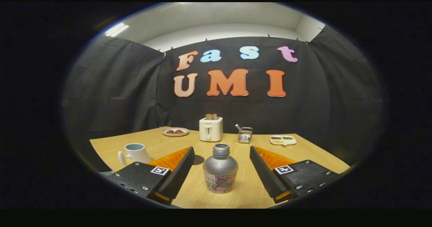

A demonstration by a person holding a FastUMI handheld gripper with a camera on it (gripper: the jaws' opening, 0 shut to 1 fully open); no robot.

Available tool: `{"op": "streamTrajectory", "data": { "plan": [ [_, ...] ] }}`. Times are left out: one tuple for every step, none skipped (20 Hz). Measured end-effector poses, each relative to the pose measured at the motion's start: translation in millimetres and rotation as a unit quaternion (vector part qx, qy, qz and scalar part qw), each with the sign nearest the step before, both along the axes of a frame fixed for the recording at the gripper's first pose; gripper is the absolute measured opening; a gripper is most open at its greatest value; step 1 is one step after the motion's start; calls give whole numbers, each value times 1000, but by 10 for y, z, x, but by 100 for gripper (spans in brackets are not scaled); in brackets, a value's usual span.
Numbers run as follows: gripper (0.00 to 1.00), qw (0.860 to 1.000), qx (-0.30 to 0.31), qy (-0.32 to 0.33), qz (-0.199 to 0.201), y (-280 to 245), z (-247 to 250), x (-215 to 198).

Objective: Take the bottle from table, then pour the juice into the cup, finally place the bottle on the coaster

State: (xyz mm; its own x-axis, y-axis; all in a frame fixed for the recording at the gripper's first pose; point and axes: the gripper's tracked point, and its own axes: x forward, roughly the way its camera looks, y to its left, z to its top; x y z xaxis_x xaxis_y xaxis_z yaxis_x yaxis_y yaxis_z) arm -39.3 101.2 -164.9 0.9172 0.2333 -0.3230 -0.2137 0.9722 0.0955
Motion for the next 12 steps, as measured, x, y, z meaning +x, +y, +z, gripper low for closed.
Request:
{"op": "streamTrajectory", "data": {
  "plan": [
    [97,1000,-2,8,2,8,-67,-6],
    [97,1000,-3,14,5,26,-125,-19],
    [97,1000,-3,21,8,49,-186,-35],
    [97,1000,-3,28,13,78,-247,-50],
    [98,999,-4,33,16,100,-300,-56],
    [97,999,-4,36,18,119,-355,-64],
    [97,999,-3,41,19,137,-412,-65],
    [97,999,-2,48,18,140,-478,-73],
    [97,998,-1,56,16,137,-546,-77],
    [97,998,1,64,15,143,-612,-90],
    [97,997,2,72,15,151,-668,-111],
    [97,997,3,78,13,147,-715,-113]
  ]
}}
